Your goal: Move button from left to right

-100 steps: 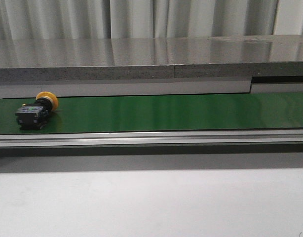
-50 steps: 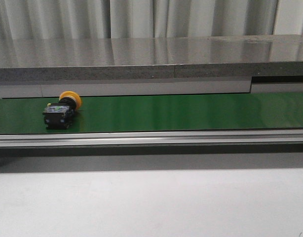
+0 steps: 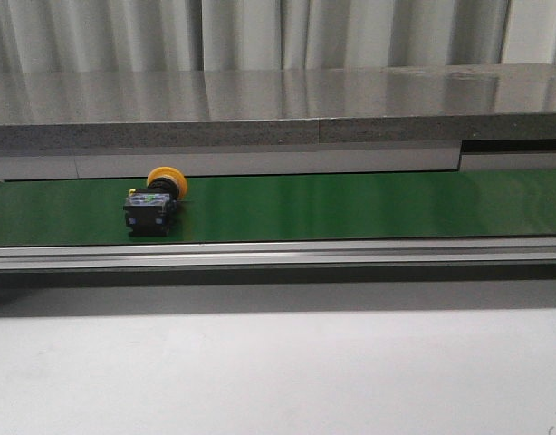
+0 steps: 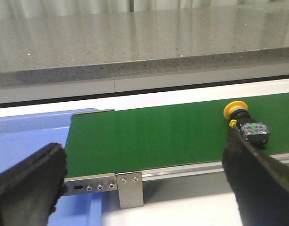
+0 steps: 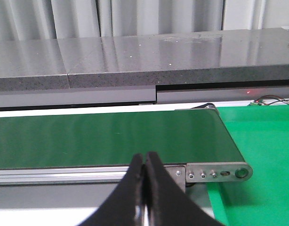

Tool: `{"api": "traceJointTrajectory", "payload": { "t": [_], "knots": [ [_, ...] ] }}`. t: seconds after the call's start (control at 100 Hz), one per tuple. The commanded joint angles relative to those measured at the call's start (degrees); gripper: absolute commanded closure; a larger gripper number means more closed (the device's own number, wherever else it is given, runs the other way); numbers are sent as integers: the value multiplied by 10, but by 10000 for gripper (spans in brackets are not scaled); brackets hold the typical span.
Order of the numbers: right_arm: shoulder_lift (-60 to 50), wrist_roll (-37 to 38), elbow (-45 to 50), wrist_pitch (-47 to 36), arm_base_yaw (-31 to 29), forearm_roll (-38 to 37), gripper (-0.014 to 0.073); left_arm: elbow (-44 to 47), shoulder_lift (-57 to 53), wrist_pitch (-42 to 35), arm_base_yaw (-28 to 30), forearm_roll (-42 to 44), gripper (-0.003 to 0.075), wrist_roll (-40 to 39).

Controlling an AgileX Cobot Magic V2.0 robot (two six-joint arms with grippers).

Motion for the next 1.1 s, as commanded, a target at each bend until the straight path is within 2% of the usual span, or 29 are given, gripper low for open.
{"api": "traceJointTrajectory", "payload": {
  "t": [0.0,0.17,0.27,0.41,0.6,0.65,0.91,1.09],
  "knots": [
    [-11,-3,-8,-51,0,-5,662,-16,4,-49,-5,-8,81,1],
    [-11,-3,-8,-51,0,-5,662,-16,4,-49,-5,-8,85,1],
    [-11,-3,-8,-51,0,-5,662,-16,4,-49,-5,-8,136,1],
    [-11,-3,-8,-51,0,-5,662,-16,4,-49,-5,-8,321,1],
    [-11,-3,-8,-56,0,-5,662,-16,4,-48,-5,-8,673,1],
    [-11,-3,-9,-67,0,-5,662,-16,4,-48,-5,-8,741,1],
    [-11,-3,-11,-111,0,-5,662,-16,4,-48,-5,-8,741,1],
    [-1,-3,-62,-93,0,-5,662,-16,4,-48,-5,-8,741,1]
  ]
}}
